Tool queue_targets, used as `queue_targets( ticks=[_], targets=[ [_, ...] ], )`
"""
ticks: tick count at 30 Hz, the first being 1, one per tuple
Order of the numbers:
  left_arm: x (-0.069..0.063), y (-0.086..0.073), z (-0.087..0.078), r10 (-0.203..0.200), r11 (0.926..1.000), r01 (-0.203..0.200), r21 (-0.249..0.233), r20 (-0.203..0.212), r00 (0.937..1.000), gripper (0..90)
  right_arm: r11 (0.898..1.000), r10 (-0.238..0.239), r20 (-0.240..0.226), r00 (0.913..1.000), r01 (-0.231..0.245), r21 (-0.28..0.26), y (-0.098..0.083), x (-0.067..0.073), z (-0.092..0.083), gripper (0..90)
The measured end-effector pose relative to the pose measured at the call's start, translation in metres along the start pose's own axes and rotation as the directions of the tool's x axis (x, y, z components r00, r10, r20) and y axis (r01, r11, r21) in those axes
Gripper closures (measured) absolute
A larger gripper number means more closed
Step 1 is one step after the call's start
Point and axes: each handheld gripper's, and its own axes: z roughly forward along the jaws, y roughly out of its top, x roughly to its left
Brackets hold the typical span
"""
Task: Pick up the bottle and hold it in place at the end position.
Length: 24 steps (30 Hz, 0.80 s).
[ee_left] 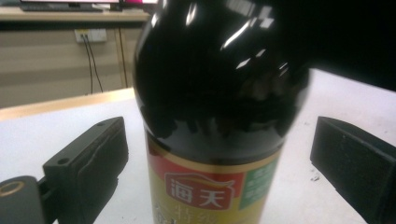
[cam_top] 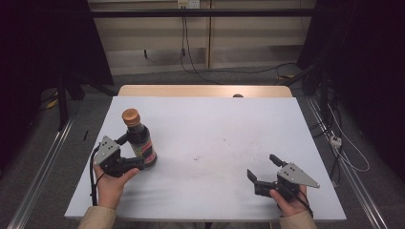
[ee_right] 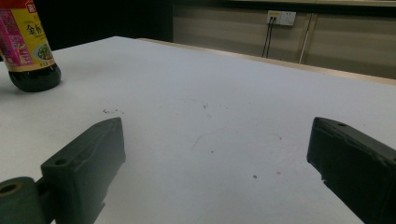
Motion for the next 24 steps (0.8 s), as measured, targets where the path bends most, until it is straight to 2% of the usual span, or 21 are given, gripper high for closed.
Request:
queue_targets(
  ticks=[7, 10, 14, 20, 24],
  targets=[
    [0.0021, -0.0006, 0.0035, -0.010, 0.9999, 0.010, -0.002, -0.018, 0.9998, 6.3, 1.000, -0.002, 0.002, 1.0000, 0.002, 0.000, -0.0002, -0.0003, -0.0002, 3.9],
    [0.0039, -0.0001, 0.0040, -0.023, 0.9996, 0.023, -0.015, -0.003, 0.9997, 8.7, 1.000, -0.002, 0.003, 1.0000, 0.002, 0.001, -0.0003, -0.0004, -0.0002, 4.2],
    [0.0045, -0.0002, 0.0044, -0.007, 0.9999, 0.007, -0.008, -0.010, 0.9999, 10.9, 1.000, 0.000, 0.002, 1.0000, 0.000, 0.001, -0.0001, -0.0007, -0.0005, 4.5],
    [0.0083, -0.0007, 0.0068, -0.026, 0.9995, 0.025, -0.020, -0.013, 0.9996, 10.5, 1.000, 0.001, -0.001, 1.0000, -0.001, 0.002, -0.0001, -0.0008, -0.0004, 4.9],
    [0.0080, -0.0010, 0.0095, -0.014, 0.9995, 0.014, -0.028, -0.008, 0.9999, 11.8, 1.000, 0.003, 0.003, 1.0000, -0.003, 0.003, -0.0003, -0.0011, -0.0005, 5.0]
  ],
)
